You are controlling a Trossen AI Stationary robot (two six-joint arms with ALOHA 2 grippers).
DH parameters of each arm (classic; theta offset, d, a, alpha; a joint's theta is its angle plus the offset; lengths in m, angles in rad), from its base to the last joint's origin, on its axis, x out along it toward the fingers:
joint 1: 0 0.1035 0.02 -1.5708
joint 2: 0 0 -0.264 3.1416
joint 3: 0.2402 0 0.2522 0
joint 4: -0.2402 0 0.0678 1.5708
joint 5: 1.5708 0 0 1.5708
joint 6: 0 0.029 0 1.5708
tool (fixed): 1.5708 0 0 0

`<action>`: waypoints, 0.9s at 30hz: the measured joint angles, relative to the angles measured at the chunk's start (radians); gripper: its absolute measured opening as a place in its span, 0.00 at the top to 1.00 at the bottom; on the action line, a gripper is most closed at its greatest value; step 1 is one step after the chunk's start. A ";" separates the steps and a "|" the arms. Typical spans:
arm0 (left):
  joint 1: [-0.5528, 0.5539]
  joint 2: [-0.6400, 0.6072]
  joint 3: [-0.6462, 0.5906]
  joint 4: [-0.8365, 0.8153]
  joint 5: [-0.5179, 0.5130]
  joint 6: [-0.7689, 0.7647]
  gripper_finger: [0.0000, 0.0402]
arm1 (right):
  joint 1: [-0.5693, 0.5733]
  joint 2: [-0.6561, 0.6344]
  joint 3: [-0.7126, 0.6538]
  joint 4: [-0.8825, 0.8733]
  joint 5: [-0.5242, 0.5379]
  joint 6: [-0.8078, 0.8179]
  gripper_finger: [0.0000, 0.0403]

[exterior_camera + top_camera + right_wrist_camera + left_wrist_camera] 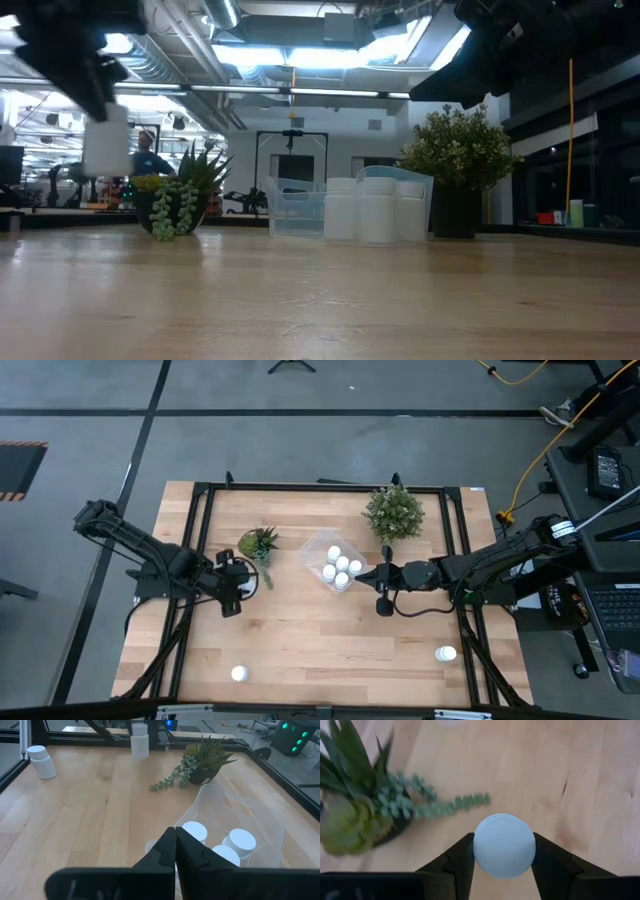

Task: Pick and place pill bottles into a basket
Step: Put the top left pill bottle into the transparent bin

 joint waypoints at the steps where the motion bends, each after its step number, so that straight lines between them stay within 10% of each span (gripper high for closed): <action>1: 0.021 0.000 0.005 0.019 0.001 0.035 0.61 | 0.000 0.000 0.000 0.000 0.000 0.000 0.99; 27: 0.530 0.304 0.161 0.460 0.293 0.701 0.61 | -0.002 0.000 0.000 -0.005 0.000 -0.055 0.99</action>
